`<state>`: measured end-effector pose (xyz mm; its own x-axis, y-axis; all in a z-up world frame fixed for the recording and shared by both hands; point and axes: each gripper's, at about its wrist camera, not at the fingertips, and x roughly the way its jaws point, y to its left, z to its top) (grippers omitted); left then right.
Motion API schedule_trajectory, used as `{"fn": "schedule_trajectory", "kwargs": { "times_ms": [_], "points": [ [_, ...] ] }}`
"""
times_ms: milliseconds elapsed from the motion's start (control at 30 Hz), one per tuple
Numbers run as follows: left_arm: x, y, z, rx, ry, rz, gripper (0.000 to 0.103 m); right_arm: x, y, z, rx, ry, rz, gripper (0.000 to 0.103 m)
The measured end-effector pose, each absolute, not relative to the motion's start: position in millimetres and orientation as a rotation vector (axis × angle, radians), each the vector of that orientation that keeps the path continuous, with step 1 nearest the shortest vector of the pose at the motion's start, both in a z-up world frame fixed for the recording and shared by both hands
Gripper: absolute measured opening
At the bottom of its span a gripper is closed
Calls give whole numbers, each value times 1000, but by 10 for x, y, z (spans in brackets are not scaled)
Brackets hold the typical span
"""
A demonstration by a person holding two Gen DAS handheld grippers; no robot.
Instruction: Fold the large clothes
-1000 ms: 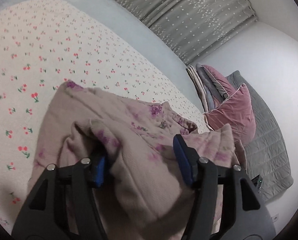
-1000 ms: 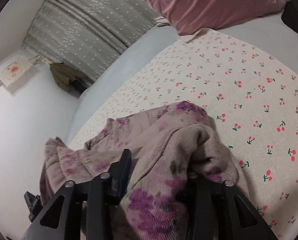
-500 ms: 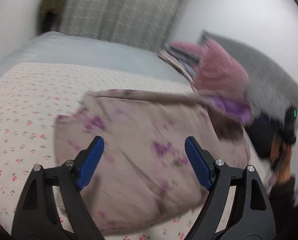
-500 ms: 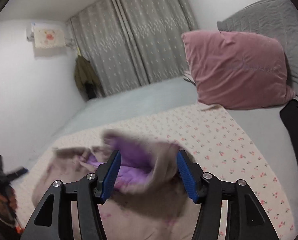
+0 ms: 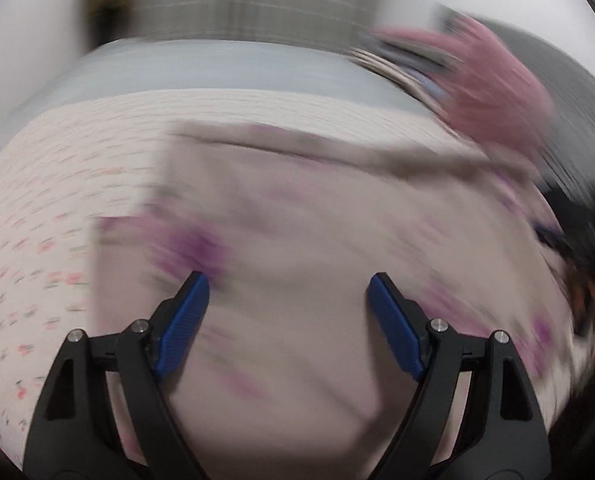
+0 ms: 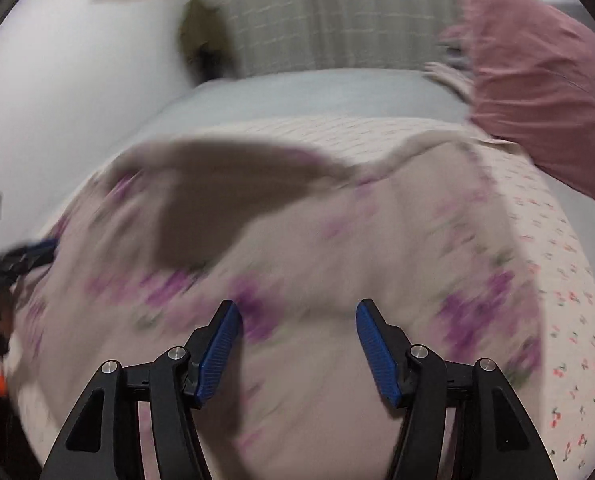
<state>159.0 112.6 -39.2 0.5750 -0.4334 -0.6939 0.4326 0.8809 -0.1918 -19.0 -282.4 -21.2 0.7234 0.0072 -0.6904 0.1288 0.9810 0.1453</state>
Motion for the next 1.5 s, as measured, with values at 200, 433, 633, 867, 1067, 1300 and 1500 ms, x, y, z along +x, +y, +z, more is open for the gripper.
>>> {"fn": "schedule_trajectory", "kwargs": {
  "times_ms": [200, 433, 633, 867, 1067, 1300, 1500],
  "points": [
    [1871, 1359, -330, 35, 745, -294, 80, -285, -3122, 67, 278, 601, -338, 63],
    [2156, 1252, -511, -52, 864, -386, 80, -119, -3427, -103, 316, 709, -378, 75],
    [2004, 1059, -388, -98, 775, -409, 19, -73, -3347, -124, 270, 666, -417, 28],
    [2001, 1219, 435, -218, 536, -363, 16, -122, -3110, 597, 151, 440, -445, 19],
    [2500, 1197, 399, -246, 511, -258, 16, 406, -3354, 834, 179, 393, -446, 19],
    [3250, 908, -644, -180, 938, -147, 19, 1416, -3789, -200, 245, 847, -481, 23],
    [3160, 978, -507, -184, 949, -136, 35, 1336, -3849, -233, 287, 885, -506, 39]
  ]
}}
